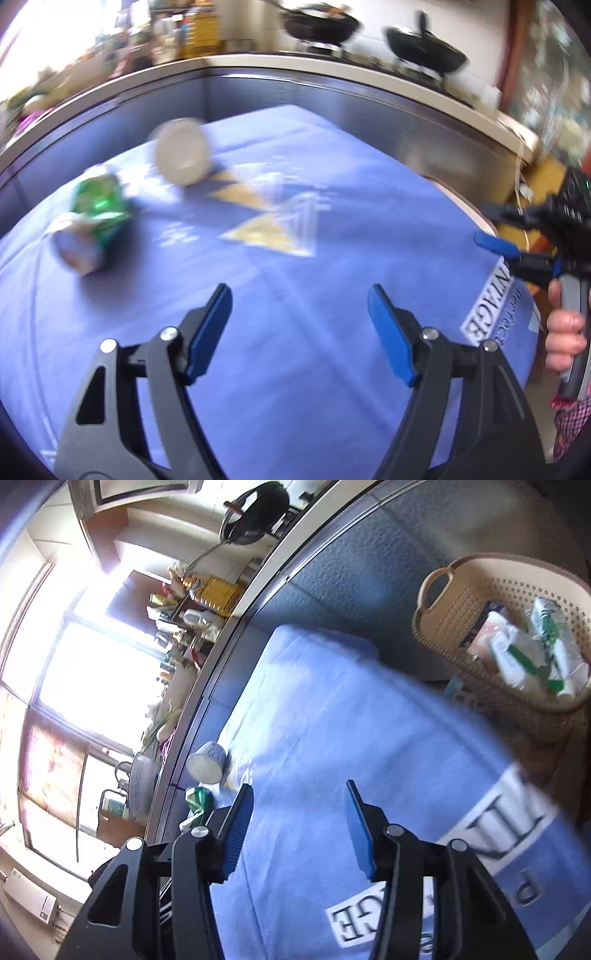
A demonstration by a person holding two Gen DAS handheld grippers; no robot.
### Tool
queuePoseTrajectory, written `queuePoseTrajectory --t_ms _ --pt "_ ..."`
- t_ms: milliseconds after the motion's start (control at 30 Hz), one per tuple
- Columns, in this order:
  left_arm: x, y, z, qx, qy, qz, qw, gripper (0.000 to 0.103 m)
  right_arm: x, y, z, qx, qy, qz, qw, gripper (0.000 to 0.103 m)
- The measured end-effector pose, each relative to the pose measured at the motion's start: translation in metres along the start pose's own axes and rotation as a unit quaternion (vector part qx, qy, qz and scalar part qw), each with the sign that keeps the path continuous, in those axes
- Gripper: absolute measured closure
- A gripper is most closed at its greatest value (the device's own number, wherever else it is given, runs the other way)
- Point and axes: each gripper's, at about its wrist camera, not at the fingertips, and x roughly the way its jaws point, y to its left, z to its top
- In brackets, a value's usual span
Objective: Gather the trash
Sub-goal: 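Move both open tools back over the table, then grasp the green can with the left tool while the right tool grasps the paper cup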
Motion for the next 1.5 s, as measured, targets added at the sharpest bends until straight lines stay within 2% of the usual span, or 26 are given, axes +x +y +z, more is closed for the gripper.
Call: queuePoseTrajectory --t_ms 67,167,200,300,400,500,533,633,767,800,833,867,933,1000,1100,1167,1300,1400,1467,1500 --pt "-0.016 0.040 -0.003 -0.047 -0.003 0.011 0.9988 0.030 0.018 0.017 -0.012 -0.012 0.026 0.007 1.000 0.052" --pt "-0.037 0.097 -0.003 -0.119 -0.007 0.013 0.9928 0.029 0.045 0.040 -0.031 -0.031 0.065 0.013 0.997 0.052" --pt "-0.043 0.115 -0.001 -0.141 -0.011 0.012 0.9899 0.024 0.053 0.046 -0.038 -0.035 0.076 0.014 0.996 0.052" --pt "-0.058 0.160 0.007 -0.209 -0.025 -0.013 0.9774 0.019 0.073 0.063 -0.057 -0.047 0.103 0.016 0.993 0.052" --pt "-0.060 0.195 0.020 -0.245 -0.028 -0.037 0.9685 0.019 0.086 0.072 -0.073 -0.052 0.125 0.016 0.991 0.052" --pt "-0.040 0.228 0.032 -0.273 0.002 -0.072 0.9593 0.019 0.097 0.077 -0.084 -0.054 0.144 0.012 0.988 0.052" --pt "-0.031 0.237 0.035 -0.287 0.018 -0.089 0.9535 0.019 0.101 0.080 -0.086 -0.055 0.149 0.011 0.987 0.052" --pt "-0.004 0.266 0.037 -0.342 0.046 -0.156 0.9256 0.019 0.105 0.086 -0.088 -0.065 0.156 0.008 0.986 0.052" --pt "0.024 0.287 0.038 -0.390 0.057 -0.204 0.8959 0.019 0.111 0.094 -0.088 -0.072 0.161 0.003 0.984 0.052" --pt "0.029 0.290 0.039 -0.397 0.061 -0.213 0.8909 0.022 0.114 0.096 -0.087 -0.073 0.162 0.002 0.984 0.052" --pt "0.034 0.291 0.040 -0.397 0.064 -0.217 0.8895 0.027 0.117 0.097 -0.086 -0.073 0.164 0.001 0.984 0.052" --pt "0.039 0.290 0.041 -0.392 0.070 -0.217 0.8910 0.031 0.120 0.098 -0.085 -0.073 0.165 -0.001 0.983 0.052" --pt "0.046 0.288 0.040 -0.380 0.085 -0.213 0.8964 0.046 0.125 0.104 -0.078 -0.081 0.165 -0.006 0.983 0.052" --pt "0.051 0.284 0.038 -0.374 0.095 -0.218 0.8964 0.050 0.131 0.116 -0.066 -0.099 0.151 -0.011 0.983 0.052" --pt "0.048 0.276 0.034 -0.363 0.090 -0.219 0.9010 0.050 0.148 0.134 -0.045 -0.124 0.126 -0.019 0.984 0.052" --pt "0.050 0.275 0.032 -0.363 0.086 -0.217 0.9020 0.055 0.162 0.148 -0.033 -0.147 0.104 -0.030 0.983 0.052" --pt "0.048 0.270 0.026 -0.371 0.077 -0.214 0.9005 0.060 0.197 0.180 -0.022 -0.222 0.059 -0.079 0.970 0.052" --pt "0.045 0.265 0.023 -0.370 0.077 -0.205 0.9029 0.064 0.226 0.183 -0.014 -0.231 0.056 -0.102 0.966 0.053" --pt "0.043 0.261 0.020 -0.370 0.079 -0.201 0.9037 0.068 0.239 0.178 -0.009 -0.216 0.065 -0.088 0.970 0.069" --pt "0.042 0.259 0.017 -0.369 0.080 -0.201 0.9039 0.072 0.244 0.177 -0.007 -0.210 0.072 -0.085 0.971 0.085"
